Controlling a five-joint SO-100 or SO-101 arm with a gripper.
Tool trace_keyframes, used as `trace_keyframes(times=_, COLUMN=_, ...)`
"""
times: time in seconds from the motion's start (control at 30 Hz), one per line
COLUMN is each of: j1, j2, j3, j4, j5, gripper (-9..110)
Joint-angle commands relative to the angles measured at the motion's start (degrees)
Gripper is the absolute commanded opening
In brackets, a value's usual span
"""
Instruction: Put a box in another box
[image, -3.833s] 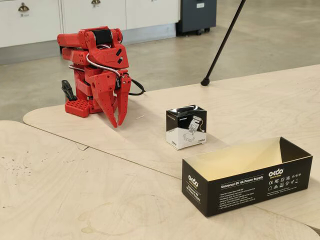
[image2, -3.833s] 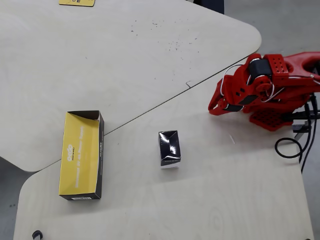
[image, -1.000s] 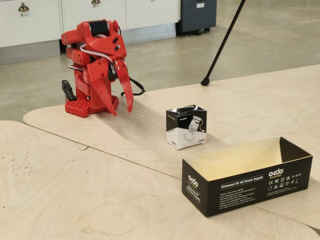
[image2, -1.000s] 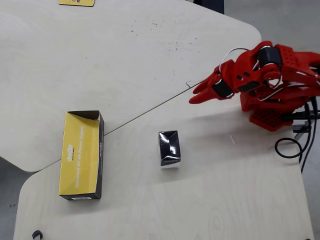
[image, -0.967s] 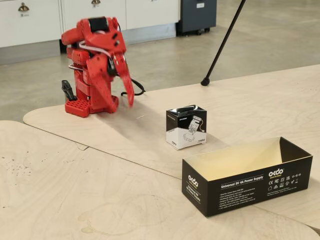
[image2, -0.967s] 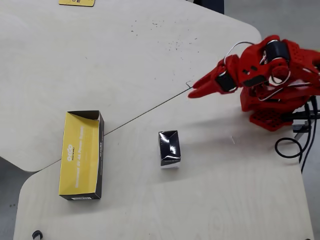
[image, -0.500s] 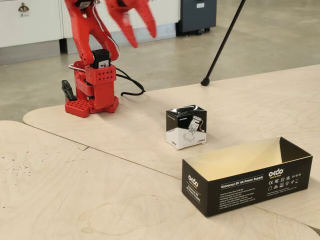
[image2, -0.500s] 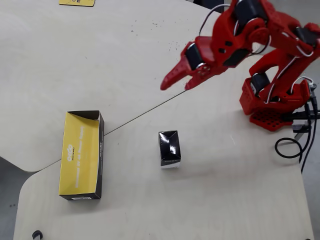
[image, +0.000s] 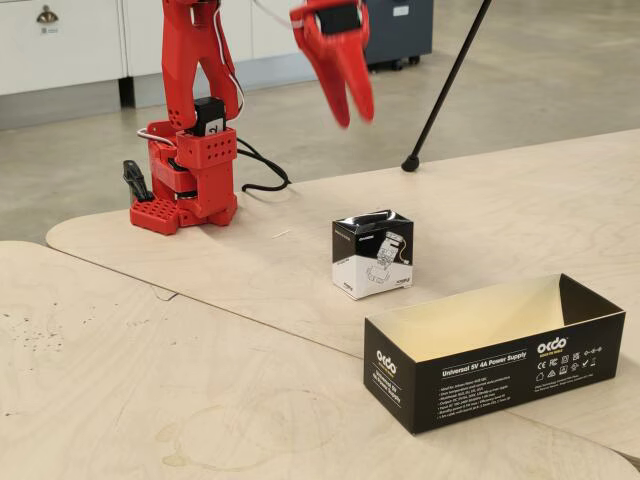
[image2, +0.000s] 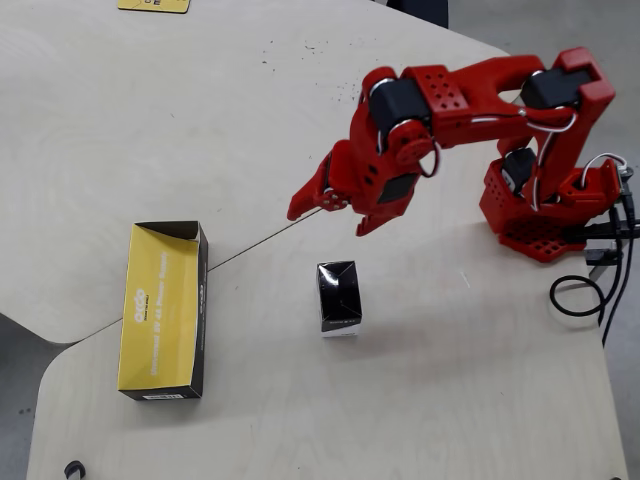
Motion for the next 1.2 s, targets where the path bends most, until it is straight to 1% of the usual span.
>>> trace_keyframes(times=0.0, j1=0.09, j2=0.53, j3=3.87, j4=-1.58, j5=-0.35, gripper=39)
trace_keyframes(times=0.2, j1=-3.25, j2=0.62, j3=9.4, j4=-3.16, j5=-1.67, gripper=39)
trace_keyframes(times=0.43, j1=-12.04, j2=3.08, j3=12.48, j4=-6.06, j5=-1.93, gripper=39)
trace_keyframes(times=0.53, j1=-14.5, j2=1.49, j3=12.48, j4=-7.38, j5=-2.46, gripper=39)
trace_keyframes(times=0.83, j1=-14.68, j2=-4.57, j3=11.69, j4=-13.71, j5=-4.48, gripper=38)
trace_keyframes(times=1.17, j1=-10.55, j2=-10.2, j3=14.77, j4=-21.45, j5=-7.12, gripper=37)
